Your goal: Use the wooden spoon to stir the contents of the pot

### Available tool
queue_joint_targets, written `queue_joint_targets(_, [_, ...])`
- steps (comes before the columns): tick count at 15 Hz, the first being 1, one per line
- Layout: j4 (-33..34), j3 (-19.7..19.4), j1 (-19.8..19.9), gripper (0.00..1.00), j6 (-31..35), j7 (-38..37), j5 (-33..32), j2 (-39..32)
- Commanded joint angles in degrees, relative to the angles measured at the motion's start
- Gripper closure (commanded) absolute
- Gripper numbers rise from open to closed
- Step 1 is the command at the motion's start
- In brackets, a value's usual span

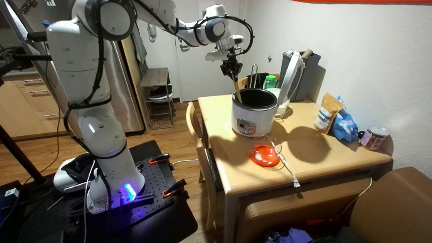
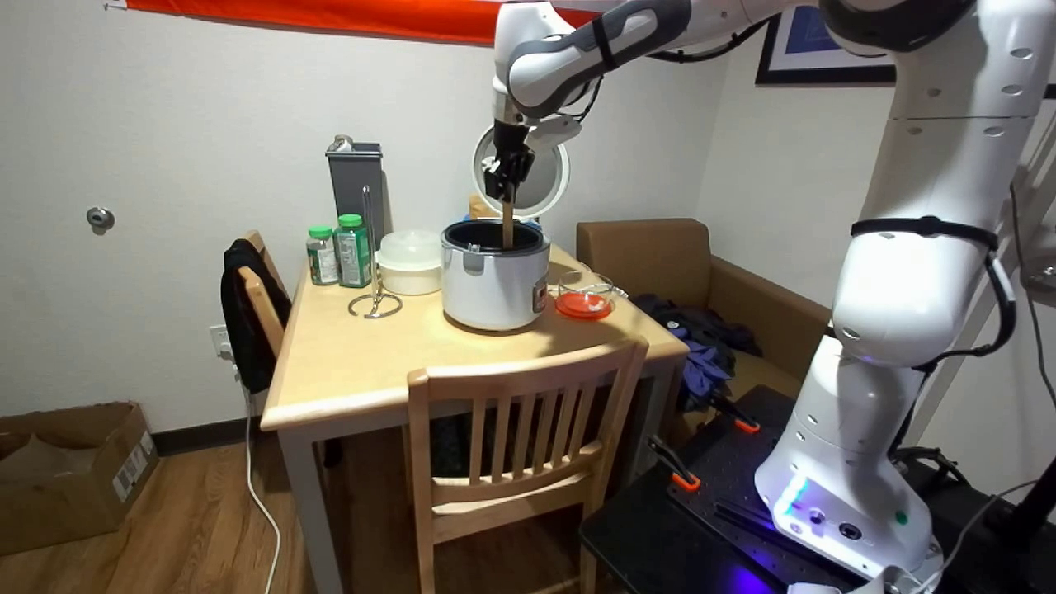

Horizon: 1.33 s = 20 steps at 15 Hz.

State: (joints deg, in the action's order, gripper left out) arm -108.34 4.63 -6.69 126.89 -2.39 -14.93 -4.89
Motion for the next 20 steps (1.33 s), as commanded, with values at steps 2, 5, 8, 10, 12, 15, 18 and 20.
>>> queue_joint_targets(2, [3.0,0.9,-0.2,0.96,0.3,1.3,2.5,-4.1])
queue_joint_targets(5, [5.0,1.0,-0.4,0.96,0.3,1.0,2.4,-5.9])
queue_joint_targets(8, [6.8,1.0,-0.6,0.96,0.0,1.0,2.3,-7.1])
queue_joint_targets(10, [7.9,1.1,-0.7,0.96,-0.3,1.2,2.6,-7.9])
queue_joint_targets(12, [9.0,1.2,-0.9,0.96,-0.7,1.5,2.8,-8.6])
queue_joint_targets(15, [10.5,1.4,-1.2,0.96,-1.7,2.0,3.1,-9.6])
queue_joint_targets(18, [11.9,1.5,-1.5,0.92,-3.1,2.9,3.2,-10.5])
queue_joint_targets(20, [12.7,1.6,-1.7,0.9,-3.8,3.0,3.1,-11.0])
